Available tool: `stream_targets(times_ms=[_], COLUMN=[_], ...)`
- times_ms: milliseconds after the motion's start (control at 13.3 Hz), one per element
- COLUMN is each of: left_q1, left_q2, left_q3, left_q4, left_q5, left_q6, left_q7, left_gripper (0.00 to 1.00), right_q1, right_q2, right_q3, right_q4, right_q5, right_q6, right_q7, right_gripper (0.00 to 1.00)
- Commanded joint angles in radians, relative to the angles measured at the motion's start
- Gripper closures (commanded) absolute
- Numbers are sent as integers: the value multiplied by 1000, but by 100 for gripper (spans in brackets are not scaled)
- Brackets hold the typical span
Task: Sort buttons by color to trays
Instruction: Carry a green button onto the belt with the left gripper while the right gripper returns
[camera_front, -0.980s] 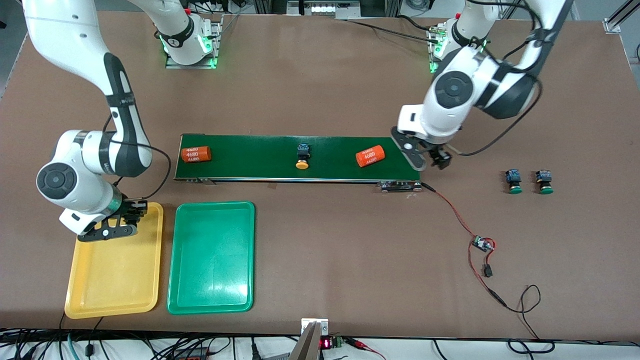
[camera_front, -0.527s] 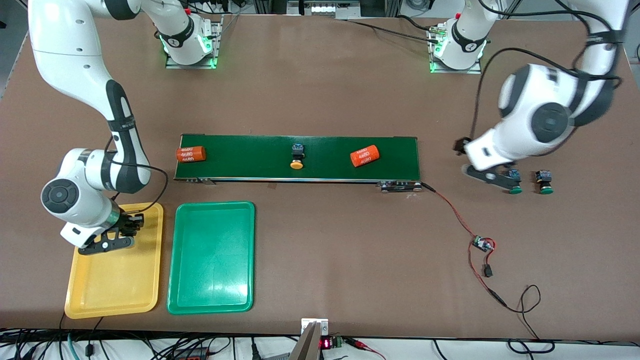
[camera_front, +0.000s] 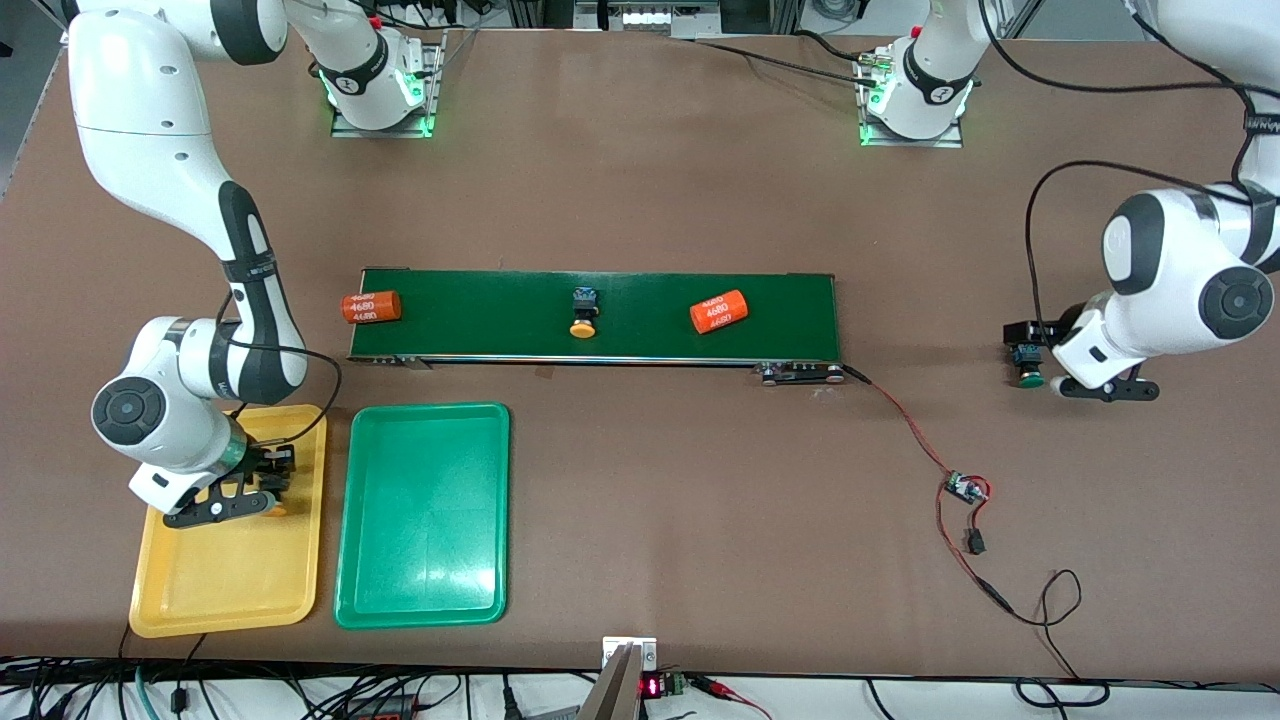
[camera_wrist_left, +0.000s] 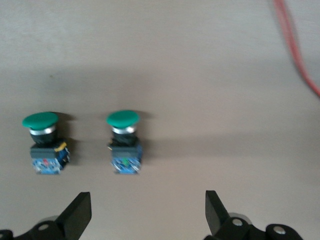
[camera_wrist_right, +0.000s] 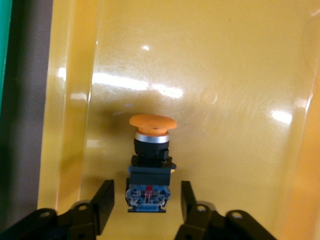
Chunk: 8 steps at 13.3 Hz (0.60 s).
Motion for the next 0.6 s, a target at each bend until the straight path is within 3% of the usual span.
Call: stream_targets(times_ms=[0, 151, 377, 527], left_q1=[-7, -7, -5, -4], left_q2=[65, 102, 103, 103], left_q3=[50, 54, 54, 54], left_q4=[4, -15, -123, -148], left_q5=[-15, -17, -15, -15], left_q6=[107, 132, 280, 313], left_q7=[-2, 0, 3, 69], left_gripper=[0, 0, 1, 27], right_q1=[-6, 18, 82, 130], right_q2=[-33, -107, -228, -294], right_q3=[20, 20, 18, 20], right_q4=[-4, -29, -41, -70], right_q5=[20, 26, 26, 28], right_q6=[-46, -154, -384, -451], right_q7=[24, 28, 104, 160], right_gripper=[0, 0, 0, 0])
